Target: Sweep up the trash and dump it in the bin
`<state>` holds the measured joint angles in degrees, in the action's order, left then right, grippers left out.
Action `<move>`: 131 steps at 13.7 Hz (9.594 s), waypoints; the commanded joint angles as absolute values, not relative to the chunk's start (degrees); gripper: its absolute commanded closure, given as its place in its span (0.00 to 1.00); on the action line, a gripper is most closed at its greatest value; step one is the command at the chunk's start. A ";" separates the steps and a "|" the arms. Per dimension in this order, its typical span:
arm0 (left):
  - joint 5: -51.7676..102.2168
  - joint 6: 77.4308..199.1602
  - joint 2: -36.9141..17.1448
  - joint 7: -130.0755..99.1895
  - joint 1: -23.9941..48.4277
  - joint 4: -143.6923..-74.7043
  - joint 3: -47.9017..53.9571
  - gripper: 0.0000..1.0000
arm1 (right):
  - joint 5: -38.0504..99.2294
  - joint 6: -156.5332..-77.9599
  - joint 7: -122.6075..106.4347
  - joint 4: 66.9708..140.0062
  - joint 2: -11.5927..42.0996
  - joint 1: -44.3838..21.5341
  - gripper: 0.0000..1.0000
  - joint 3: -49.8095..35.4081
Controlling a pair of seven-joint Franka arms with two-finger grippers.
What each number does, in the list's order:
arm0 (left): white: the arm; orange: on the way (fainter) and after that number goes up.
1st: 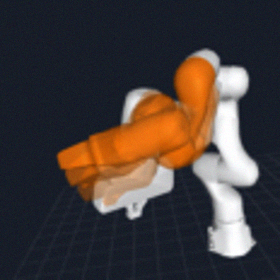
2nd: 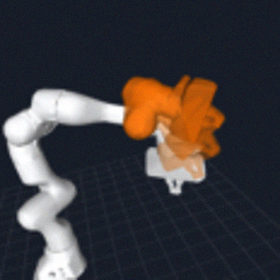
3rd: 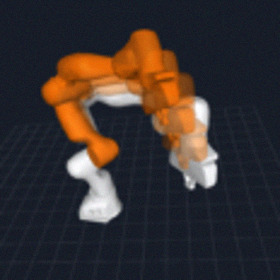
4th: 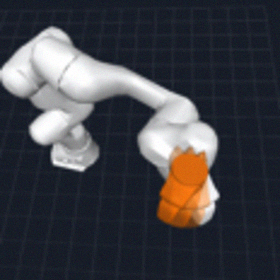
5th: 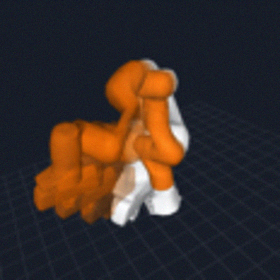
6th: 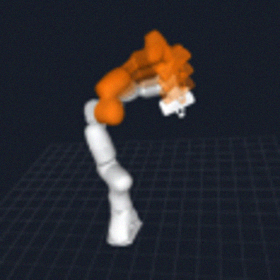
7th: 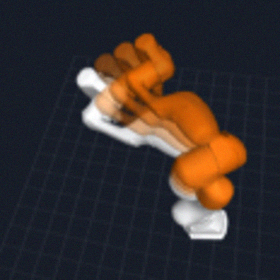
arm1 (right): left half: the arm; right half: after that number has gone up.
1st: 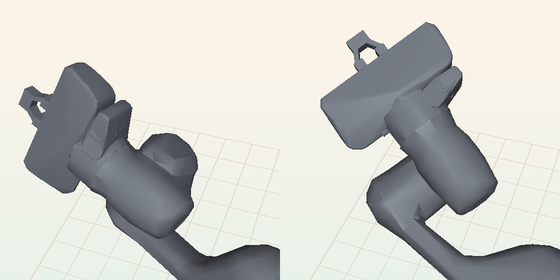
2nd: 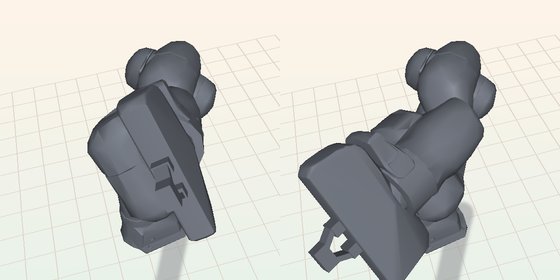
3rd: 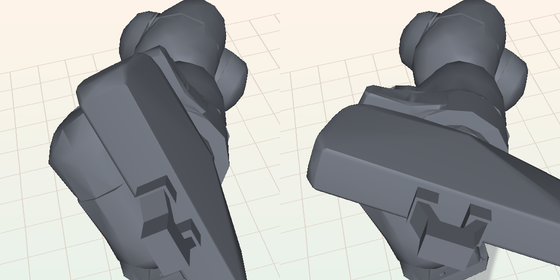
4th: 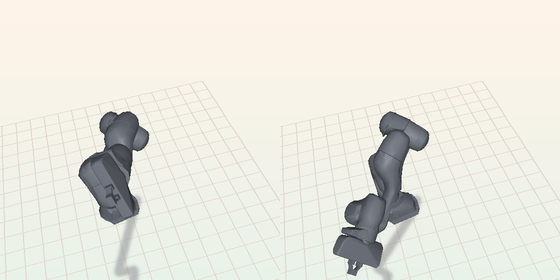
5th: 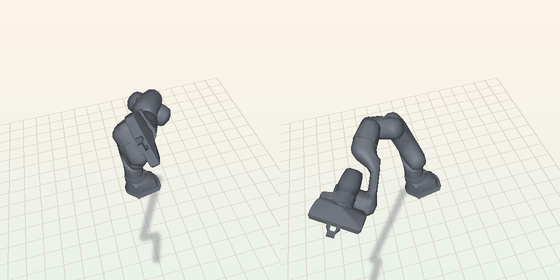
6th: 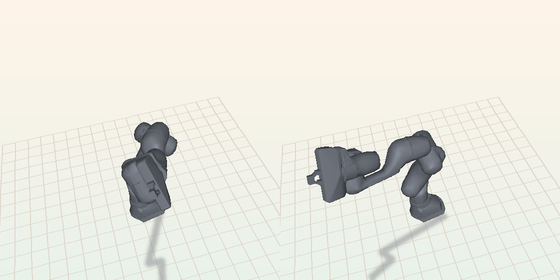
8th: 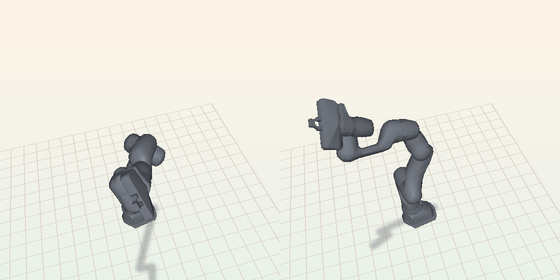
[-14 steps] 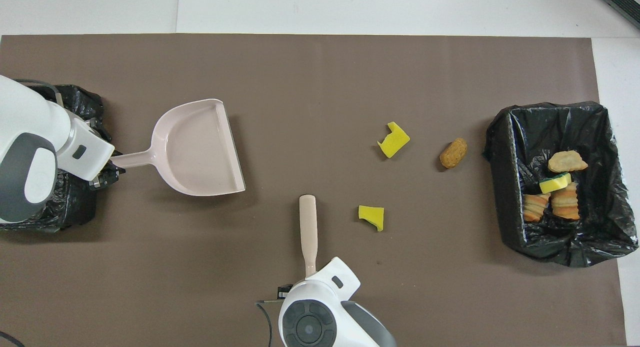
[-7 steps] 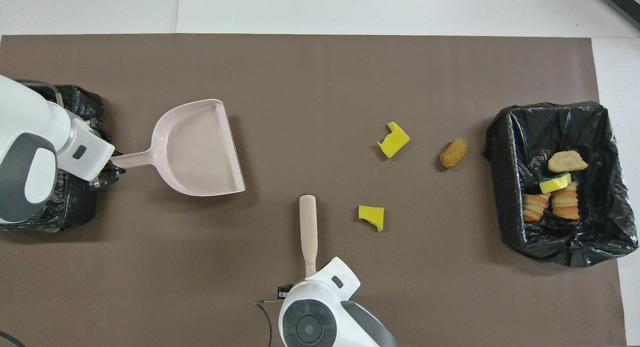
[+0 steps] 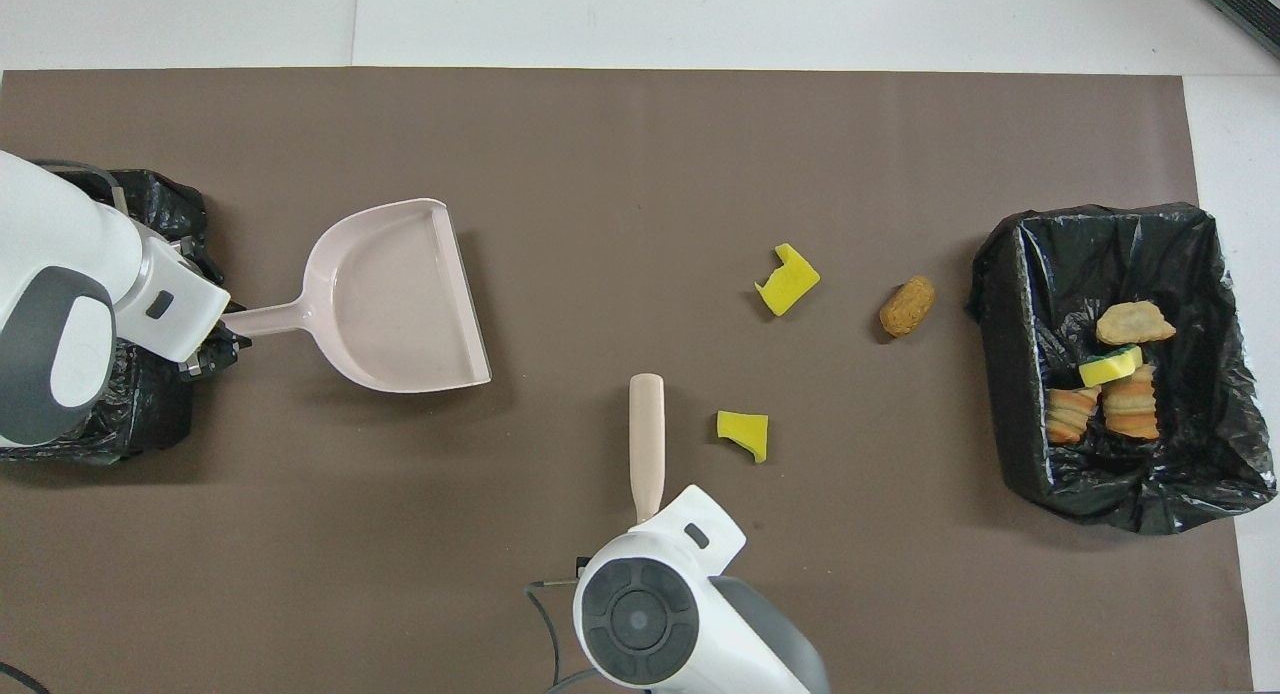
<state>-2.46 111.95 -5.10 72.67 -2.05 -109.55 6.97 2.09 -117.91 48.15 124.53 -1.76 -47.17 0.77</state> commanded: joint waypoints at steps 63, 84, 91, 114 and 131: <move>-2.29 117.60 -0.62 51.59 18.02 -124.09 7.21 1.00 | -3.52 -116.69 37.53 133.12 -5.97 -25.67 1.00 0.79; -2.20 123.49 1.76 51.86 17.23 -130.34 7.12 1.00 | 11.95 -119.27 38.95 126.41 3.94 -38.32 1.00 0.00; -2.20 123.49 1.76 51.77 17.14 -130.34 7.12 1.00 | 19.84 -117.50 30.78 112.85 10.81 -38.23 1.00 -6.15; 7.47 126.39 0.88 42.28 13.89 -128.15 6.86 1.00 | 12.13 -102.13 44.82 118.56 -7.21 -38.05 1.00 -7.12; 7.21 108.48 -2.62 60.00 -13.16 -108.05 6.68 1.00 | 12.13 -116.79 55.00 123.84 -3.79 -47.45 1.00 -7.29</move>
